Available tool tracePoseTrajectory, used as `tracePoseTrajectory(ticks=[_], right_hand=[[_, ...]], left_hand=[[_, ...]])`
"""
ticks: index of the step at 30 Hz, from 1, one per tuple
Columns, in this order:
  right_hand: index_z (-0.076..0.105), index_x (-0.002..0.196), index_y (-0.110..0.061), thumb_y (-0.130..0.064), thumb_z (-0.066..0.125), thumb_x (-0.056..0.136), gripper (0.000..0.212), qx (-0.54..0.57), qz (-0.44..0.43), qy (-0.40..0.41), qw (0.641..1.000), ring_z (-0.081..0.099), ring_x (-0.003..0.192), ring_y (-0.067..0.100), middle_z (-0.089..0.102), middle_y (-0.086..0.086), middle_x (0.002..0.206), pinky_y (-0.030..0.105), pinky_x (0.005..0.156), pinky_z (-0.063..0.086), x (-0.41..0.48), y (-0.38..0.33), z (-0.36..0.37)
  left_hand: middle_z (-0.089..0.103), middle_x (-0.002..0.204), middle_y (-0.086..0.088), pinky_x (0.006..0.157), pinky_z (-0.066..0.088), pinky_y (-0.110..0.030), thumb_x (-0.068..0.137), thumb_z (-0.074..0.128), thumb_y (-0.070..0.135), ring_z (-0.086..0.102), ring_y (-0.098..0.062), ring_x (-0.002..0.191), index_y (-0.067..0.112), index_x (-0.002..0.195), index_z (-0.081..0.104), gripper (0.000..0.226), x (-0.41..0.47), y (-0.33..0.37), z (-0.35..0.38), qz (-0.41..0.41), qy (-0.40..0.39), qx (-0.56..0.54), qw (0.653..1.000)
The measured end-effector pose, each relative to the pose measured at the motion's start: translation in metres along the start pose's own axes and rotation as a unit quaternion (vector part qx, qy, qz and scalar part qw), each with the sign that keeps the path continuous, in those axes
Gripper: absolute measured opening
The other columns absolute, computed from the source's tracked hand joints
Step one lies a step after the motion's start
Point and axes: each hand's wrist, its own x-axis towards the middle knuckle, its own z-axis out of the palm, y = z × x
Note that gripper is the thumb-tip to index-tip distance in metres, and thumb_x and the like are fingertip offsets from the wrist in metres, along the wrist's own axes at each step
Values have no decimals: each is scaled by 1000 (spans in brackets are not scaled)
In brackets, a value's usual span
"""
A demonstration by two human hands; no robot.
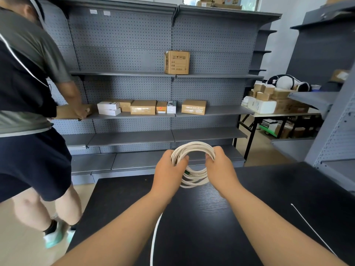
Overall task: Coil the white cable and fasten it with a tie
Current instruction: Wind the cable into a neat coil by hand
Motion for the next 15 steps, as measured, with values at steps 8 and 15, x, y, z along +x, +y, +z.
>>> tracePoseTrajectory(ticks=[8,15], right_hand=[[54,93,-15,-17,47,92,8,60,33,-55,996,51,74,21,58,4,83,35,67,43,-1,-2,1],[53,95,-16,-12,52,89,7,-36,-62,-68,995,52,79,22,56,-3,79,33,66,40,-3,-10,-7]], left_hand=[[41,64,0,53,29,-33,93,44,14,33,-19,58,12,83,38,11,9,0,-11,72,-36,145,986],[44,76,-1,60,31,-35,94,40,14,46,-30,73,13,95,40,2,12,8,-18,152,-59,315,935]])
